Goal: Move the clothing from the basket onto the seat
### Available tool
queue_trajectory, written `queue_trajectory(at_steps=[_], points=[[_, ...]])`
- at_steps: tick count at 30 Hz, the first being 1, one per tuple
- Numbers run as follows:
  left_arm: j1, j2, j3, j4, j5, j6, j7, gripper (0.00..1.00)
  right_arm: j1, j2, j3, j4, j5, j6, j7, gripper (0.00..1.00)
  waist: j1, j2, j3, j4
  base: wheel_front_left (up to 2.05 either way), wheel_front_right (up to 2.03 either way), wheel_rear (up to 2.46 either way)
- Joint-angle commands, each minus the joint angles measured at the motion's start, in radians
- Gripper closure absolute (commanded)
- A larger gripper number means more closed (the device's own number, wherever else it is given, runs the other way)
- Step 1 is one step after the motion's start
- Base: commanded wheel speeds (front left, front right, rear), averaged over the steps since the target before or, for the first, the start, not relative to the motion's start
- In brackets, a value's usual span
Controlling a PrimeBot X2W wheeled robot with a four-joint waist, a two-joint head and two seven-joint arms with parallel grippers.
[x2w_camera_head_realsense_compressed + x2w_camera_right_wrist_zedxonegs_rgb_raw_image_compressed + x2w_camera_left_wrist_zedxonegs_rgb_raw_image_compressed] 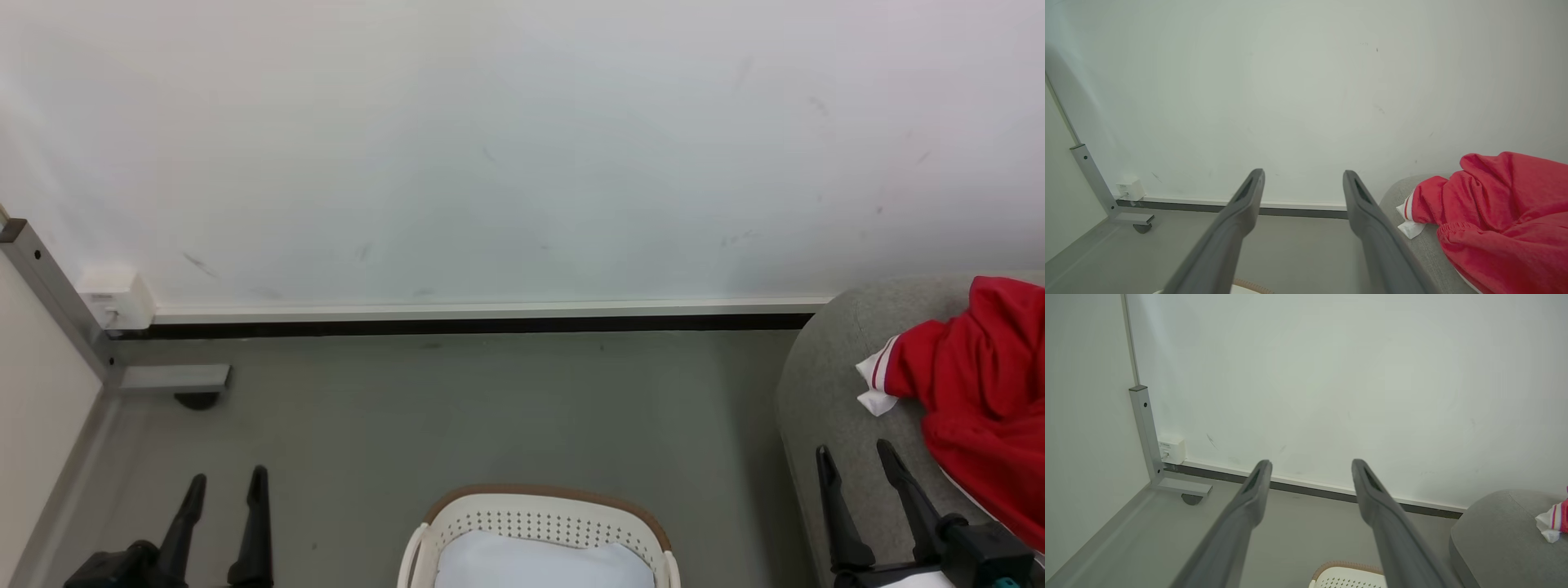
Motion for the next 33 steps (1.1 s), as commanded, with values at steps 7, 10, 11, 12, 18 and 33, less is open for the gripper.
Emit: queue_trajectory(at_steps=[7,10,11,12,18,33], points=[[-0.013,-0.005,0.019,0.007,0.032,-0.007,0.0,0.0,-0.016,0.003,-0.001,-0.006,-0.014,-0.002,-0.007,0.0,0.0001,0.0,0.007,0.001,0.0,0.0,0.0],[-0.013,-0.007,0.011,0.003,0.03,-0.007,0.0,0.0,-0.015,0.007,0.0,-0.011,-0.013,-0.002,-0.007,0.0,0.0001,0.0,0.008,0.002,0.0,0.0,0.0],[-0.012,-0.004,0.009,0.002,0.03,-0.006,0.0,0.0,-0.014,0.008,0.002,-0.012,-0.013,-0.002,-0.007,0.0,0.0001,0.0,0.009,0.003,0.0,0.0,0.0],[-0.012,0.0,0.007,0.002,0.028,-0.006,0.0,0.0,-0.013,0.009,0.002,-0.013,-0.012,-0.002,-0.007,0.0,0.0001,0.0,0.009,0.003,0.0,0.0,0.0],[-0.015,0.008,-0.014,0.012,-0.001,-0.006,0.0,0.0,-0.014,0.013,-0.001,-0.017,-0.01,-0.002,-0.007,0.0,0.0001,0.0,0.012,0.006,0.0,0.0,0.0],[-0.018,-0.023,-0.004,0.033,-0.2,-0.008,0.064,1.0,-0.004,0.016,-0.029,0.006,0.213,0.0,0.058,1.0,0.0001,0.0,0.015,0.008,0.0,0.0,0.0]])
